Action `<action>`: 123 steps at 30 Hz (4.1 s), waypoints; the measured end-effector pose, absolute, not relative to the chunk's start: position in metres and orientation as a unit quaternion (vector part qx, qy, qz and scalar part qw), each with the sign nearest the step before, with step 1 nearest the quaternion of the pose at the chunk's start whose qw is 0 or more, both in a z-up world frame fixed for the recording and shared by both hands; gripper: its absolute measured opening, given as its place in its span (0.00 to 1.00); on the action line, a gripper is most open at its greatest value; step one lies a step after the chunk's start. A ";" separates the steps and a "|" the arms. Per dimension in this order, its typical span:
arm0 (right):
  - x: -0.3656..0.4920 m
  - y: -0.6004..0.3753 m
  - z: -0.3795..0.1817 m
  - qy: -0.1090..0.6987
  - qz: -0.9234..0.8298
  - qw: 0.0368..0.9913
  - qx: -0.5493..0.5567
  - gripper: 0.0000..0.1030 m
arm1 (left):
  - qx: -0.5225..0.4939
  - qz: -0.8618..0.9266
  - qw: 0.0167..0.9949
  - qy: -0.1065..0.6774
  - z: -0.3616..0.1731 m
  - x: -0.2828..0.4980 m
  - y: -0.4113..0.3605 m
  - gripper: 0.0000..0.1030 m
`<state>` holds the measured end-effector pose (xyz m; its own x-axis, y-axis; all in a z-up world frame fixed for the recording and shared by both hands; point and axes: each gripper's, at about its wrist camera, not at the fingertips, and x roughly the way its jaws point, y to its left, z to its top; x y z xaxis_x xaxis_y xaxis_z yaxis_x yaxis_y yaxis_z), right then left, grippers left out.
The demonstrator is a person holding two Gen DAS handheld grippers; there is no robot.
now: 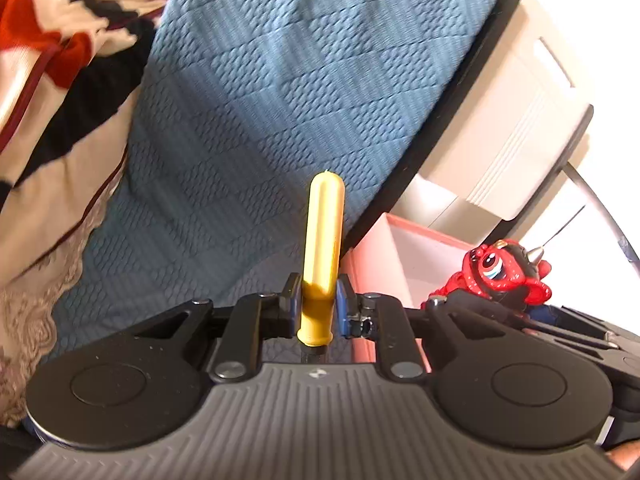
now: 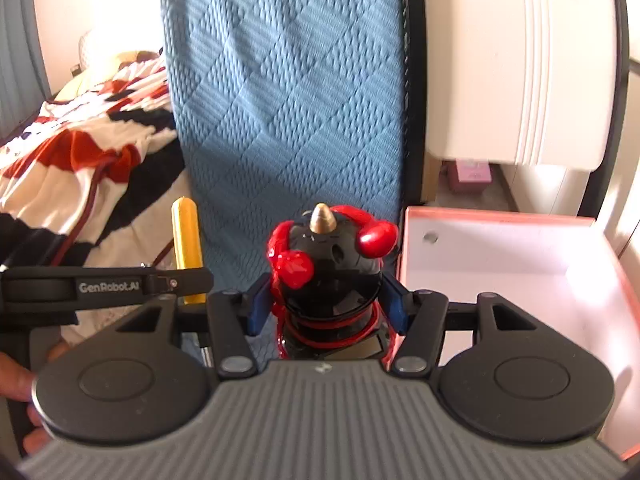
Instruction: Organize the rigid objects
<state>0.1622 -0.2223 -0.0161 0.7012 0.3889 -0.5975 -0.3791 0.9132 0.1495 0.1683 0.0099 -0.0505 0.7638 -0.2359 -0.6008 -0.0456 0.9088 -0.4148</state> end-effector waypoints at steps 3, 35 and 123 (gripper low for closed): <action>0.165 -0.232 -0.005 0.315 0.205 0.927 0.012 0.58 | -0.200 -0.062 0.920 0.332 -0.038 0.171 0.003 0.20; 0.169 -0.375 -0.054 0.373 0.098 0.921 0.052 0.58 | -0.185 -0.160 0.876 0.415 -0.073 0.223 -0.155 0.20; 0.021 -0.373 0.010 0.351 0.065 0.931 0.070 0.70 | -0.081 -0.172 0.937 0.292 0.015 0.037 -0.110 0.61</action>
<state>0.0213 -0.3734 0.0097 0.7446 0.1702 -0.6455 -0.0716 0.9817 0.1762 0.0368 -0.1103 0.0148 0.7704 -0.3705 -0.5188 0.2758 0.9274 -0.2527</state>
